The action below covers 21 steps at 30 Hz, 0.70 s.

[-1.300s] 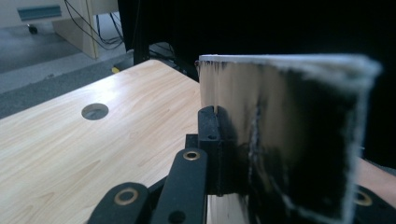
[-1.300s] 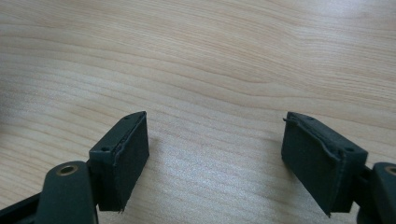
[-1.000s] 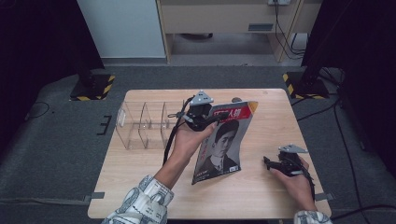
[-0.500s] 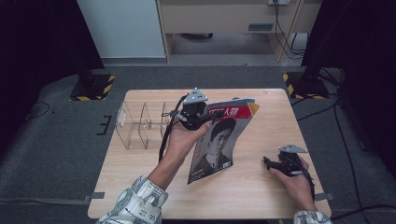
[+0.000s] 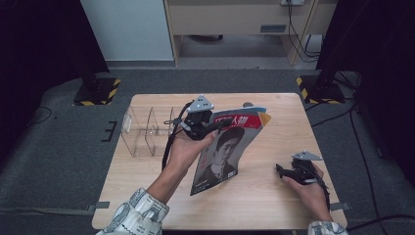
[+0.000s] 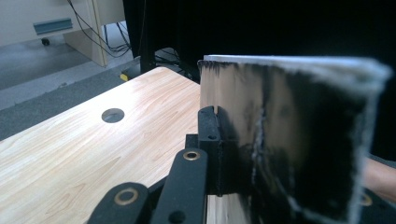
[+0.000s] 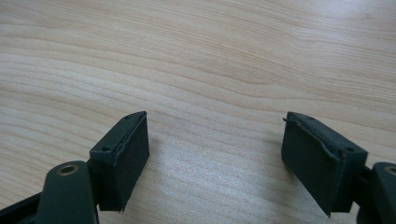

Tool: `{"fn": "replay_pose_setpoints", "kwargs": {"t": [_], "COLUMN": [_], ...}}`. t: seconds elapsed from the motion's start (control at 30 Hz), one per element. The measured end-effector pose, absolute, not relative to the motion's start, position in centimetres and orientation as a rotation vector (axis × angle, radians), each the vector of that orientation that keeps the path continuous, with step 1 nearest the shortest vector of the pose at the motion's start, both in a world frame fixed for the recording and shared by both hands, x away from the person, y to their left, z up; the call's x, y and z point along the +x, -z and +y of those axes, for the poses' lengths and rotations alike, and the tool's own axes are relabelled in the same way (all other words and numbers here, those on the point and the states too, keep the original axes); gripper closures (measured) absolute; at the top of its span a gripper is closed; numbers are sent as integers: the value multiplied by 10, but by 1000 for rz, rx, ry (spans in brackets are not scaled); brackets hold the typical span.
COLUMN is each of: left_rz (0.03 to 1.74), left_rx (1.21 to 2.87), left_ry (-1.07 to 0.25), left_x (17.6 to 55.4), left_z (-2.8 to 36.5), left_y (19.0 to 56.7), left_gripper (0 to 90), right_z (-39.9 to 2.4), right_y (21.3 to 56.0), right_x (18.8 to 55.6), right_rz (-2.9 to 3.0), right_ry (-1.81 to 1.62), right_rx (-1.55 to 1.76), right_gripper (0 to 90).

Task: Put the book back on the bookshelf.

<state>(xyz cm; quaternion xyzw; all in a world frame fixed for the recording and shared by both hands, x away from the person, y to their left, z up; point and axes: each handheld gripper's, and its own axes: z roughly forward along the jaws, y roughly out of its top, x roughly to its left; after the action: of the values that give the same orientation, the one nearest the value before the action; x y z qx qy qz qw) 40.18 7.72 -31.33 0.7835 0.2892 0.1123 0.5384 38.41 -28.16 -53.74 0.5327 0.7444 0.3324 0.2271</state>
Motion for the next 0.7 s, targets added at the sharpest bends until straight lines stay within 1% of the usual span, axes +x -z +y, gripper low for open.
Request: {"fn": "replay_pose_setpoints", "kwargs": {"t": [0.13, 0.37, 0.7], "left_rz": [686, 688, 707], "left_rx": [1859, 1864, 1850], "left_ry": [-268, -267, -287], "left_x": [401, 399, 386], "left_z": [84, 91, 120], "left_y": [309, 313, 303], "left_gripper": [867, 867, 867], "right_z": [-281, -280, -280], "right_y": [538, 537, 538], "right_x": [385, 386, 386], "right_rz": [2051, 2058, 2054], "right_ry": [-912, -916, -913], "right_rx": [1455, 1453, 1454], "right_gripper": [233, 235, 234]}}
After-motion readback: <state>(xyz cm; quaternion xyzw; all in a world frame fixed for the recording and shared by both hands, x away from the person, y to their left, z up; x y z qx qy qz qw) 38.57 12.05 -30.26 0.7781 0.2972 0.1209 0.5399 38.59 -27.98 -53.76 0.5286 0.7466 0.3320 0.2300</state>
